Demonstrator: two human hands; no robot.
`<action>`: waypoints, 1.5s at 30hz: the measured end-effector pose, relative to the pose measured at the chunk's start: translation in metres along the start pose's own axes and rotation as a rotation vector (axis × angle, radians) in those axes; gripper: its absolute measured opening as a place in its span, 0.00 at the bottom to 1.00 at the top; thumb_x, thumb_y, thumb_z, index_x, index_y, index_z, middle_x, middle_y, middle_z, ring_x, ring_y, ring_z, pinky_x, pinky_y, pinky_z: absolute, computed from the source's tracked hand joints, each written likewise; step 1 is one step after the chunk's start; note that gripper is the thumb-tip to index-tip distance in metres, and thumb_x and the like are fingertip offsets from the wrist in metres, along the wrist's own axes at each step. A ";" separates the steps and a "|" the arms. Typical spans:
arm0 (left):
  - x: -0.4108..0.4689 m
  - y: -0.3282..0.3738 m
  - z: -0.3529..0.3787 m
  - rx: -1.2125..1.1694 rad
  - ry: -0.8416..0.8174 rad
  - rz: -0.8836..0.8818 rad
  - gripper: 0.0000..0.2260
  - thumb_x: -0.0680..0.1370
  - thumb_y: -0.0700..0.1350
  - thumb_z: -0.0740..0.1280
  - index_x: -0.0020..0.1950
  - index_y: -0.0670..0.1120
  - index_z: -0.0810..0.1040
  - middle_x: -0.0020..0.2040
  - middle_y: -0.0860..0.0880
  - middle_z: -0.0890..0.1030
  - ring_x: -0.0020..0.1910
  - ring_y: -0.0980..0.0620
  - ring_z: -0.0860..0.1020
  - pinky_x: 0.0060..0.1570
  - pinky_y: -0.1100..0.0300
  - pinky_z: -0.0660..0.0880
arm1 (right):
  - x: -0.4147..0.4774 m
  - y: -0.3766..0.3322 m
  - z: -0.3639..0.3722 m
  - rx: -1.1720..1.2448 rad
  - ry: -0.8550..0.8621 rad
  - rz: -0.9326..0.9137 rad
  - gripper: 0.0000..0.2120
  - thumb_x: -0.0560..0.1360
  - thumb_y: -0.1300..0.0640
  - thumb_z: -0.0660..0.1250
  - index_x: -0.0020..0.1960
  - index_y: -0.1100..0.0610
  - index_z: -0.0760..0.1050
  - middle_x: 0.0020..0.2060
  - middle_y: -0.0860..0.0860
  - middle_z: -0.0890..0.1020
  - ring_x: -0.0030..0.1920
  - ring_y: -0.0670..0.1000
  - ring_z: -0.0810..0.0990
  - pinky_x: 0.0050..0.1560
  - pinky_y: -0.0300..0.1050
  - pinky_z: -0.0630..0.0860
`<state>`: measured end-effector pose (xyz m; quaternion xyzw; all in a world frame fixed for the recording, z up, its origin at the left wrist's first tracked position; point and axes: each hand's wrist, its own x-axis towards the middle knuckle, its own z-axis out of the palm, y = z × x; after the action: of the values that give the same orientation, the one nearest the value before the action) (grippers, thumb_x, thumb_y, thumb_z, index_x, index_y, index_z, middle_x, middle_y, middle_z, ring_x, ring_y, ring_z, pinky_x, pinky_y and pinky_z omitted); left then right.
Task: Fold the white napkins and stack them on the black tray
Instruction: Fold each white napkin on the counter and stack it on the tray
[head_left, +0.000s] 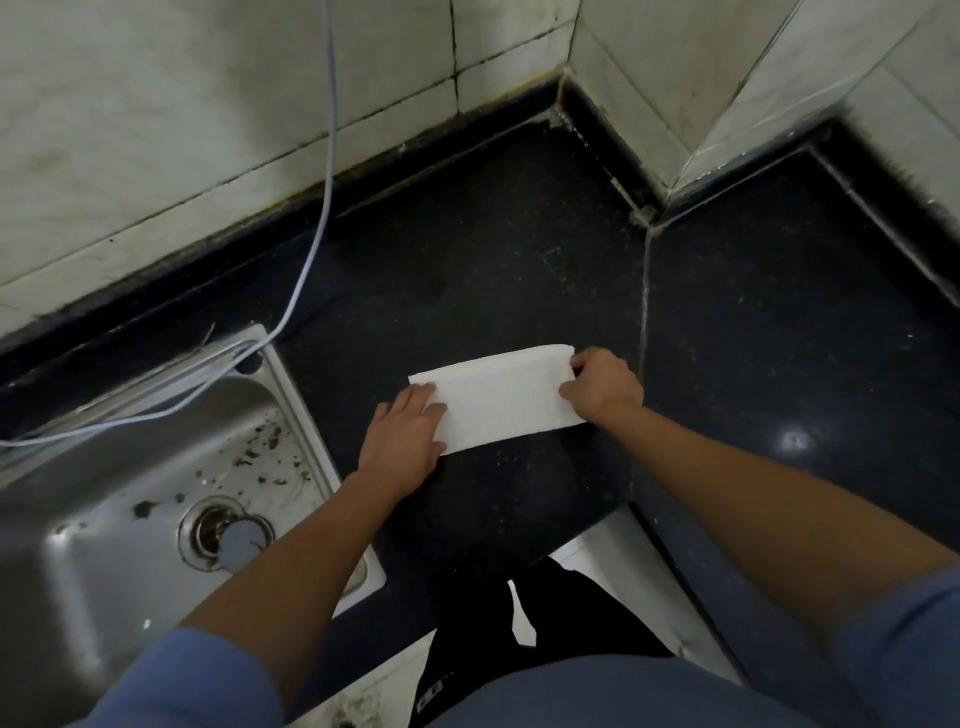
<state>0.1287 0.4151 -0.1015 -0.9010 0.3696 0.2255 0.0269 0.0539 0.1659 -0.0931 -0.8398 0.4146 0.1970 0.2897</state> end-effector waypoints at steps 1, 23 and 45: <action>-0.001 0.001 0.001 -0.004 -0.004 -0.006 0.25 0.77 0.51 0.65 0.73 0.50 0.65 0.77 0.49 0.56 0.76 0.48 0.54 0.70 0.50 0.57 | 0.002 -0.001 -0.001 0.138 -0.031 0.051 0.10 0.72 0.57 0.69 0.53 0.57 0.78 0.51 0.55 0.81 0.48 0.55 0.79 0.46 0.47 0.76; -0.066 -0.044 0.008 -0.165 0.168 -0.166 0.15 0.75 0.42 0.66 0.61 0.45 0.77 0.56 0.45 0.77 0.56 0.45 0.73 0.54 0.53 0.69 | -0.041 -0.103 0.073 0.178 -0.222 -0.243 0.12 0.69 0.58 0.73 0.48 0.51 0.72 0.45 0.49 0.78 0.50 0.53 0.80 0.50 0.45 0.77; 0.003 -0.012 -0.008 -0.024 -0.029 0.000 0.25 0.77 0.48 0.66 0.73 0.47 0.65 0.78 0.46 0.50 0.76 0.44 0.52 0.72 0.47 0.58 | -0.027 -0.045 0.043 -0.498 0.033 -0.808 0.21 0.77 0.58 0.65 0.69 0.60 0.72 0.71 0.57 0.68 0.69 0.59 0.67 0.61 0.57 0.74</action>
<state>0.1416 0.4200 -0.0964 -0.8979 0.3666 0.2429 0.0215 0.0705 0.2313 -0.0953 -0.9808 -0.0003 0.1484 0.1265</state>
